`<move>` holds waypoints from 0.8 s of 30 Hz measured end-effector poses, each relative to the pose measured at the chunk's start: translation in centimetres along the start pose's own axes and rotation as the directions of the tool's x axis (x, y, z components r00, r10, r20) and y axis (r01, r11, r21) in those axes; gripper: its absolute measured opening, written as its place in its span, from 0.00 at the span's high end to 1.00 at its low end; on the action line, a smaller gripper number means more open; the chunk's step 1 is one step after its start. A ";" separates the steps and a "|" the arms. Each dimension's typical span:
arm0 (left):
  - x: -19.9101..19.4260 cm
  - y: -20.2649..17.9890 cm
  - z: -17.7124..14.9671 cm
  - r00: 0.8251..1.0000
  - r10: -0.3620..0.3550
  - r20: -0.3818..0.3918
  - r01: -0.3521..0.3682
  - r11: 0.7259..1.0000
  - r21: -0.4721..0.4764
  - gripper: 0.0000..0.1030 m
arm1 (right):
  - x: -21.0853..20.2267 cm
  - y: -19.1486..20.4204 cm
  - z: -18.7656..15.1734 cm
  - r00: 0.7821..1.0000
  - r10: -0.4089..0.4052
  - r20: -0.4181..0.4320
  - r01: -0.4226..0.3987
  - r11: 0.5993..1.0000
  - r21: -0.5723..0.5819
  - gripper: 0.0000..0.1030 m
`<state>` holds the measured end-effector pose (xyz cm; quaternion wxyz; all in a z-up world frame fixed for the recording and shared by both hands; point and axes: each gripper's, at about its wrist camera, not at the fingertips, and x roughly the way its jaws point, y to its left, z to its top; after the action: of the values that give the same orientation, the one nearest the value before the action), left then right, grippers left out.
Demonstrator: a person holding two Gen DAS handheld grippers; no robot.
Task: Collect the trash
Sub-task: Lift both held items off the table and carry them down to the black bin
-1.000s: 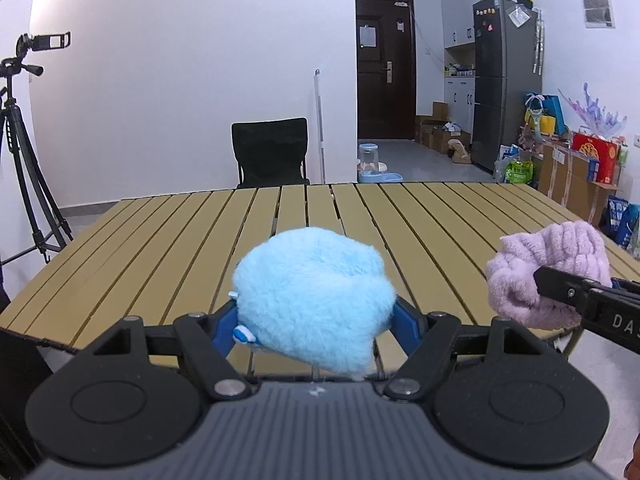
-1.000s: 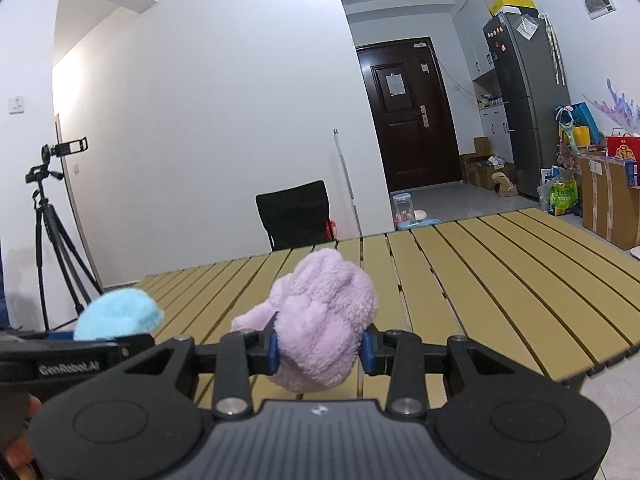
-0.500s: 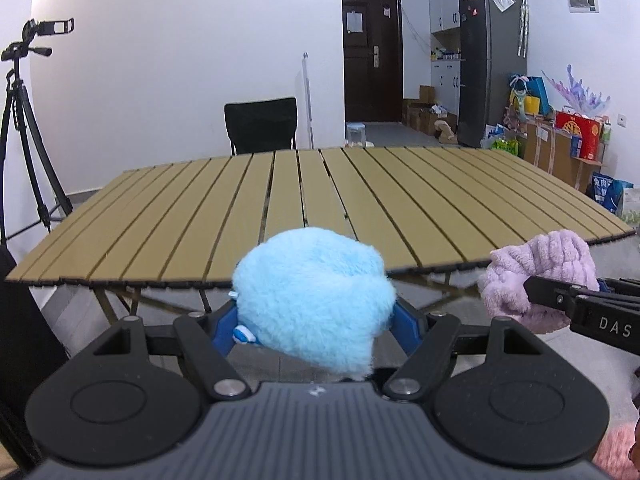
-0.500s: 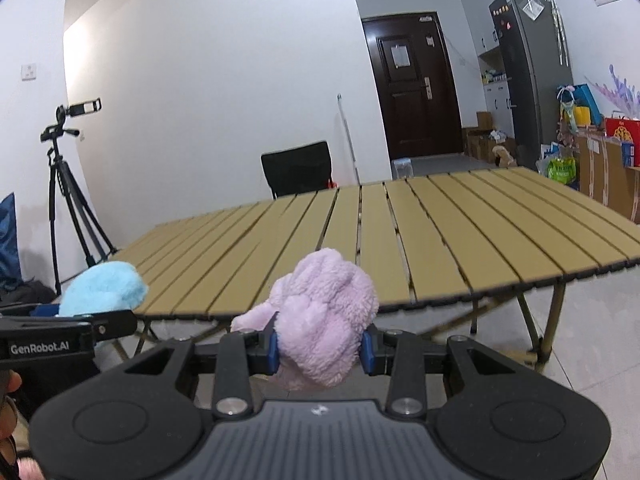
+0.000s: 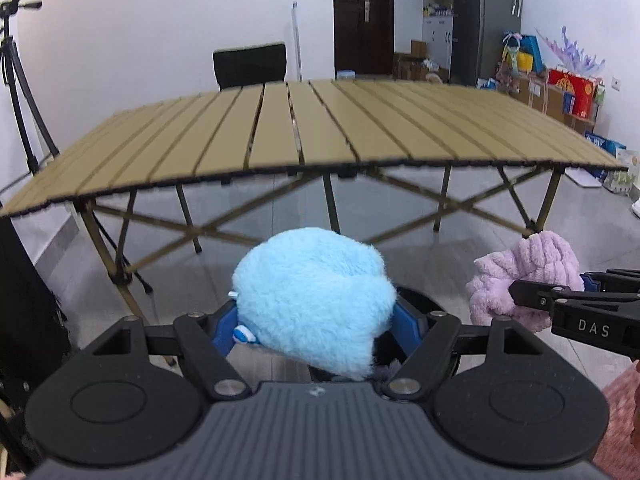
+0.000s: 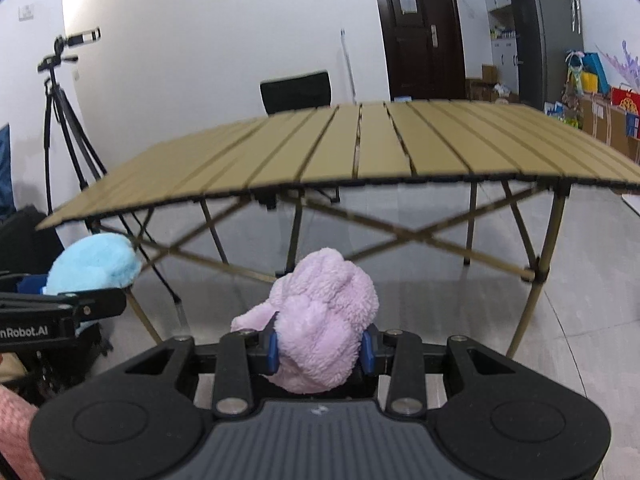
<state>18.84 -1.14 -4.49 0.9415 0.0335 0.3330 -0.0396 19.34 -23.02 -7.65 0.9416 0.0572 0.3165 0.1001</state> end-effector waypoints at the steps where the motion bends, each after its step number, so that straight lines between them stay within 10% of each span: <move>1: 0.2 -0.2 -0.5 1.000 0.003 -0.014 -0.003 1.000 -0.004 0.27 | 0.2 0.0 -0.3 1.000 -0.003 -0.014 0.003 1.000 -0.005 0.66; 24: 8.8 0.3 -5.9 0.958 -0.024 -0.284 -0.007 0.994 -0.106 0.27 | 5.5 -3.8 -7.1 0.954 -0.126 -0.271 0.135 0.991 0.016 0.66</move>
<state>21.97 -0.77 -14.58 0.8840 -0.0124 0.4669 -0.0206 19.90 -25.13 -17.10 0.8932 0.0382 0.4463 0.0390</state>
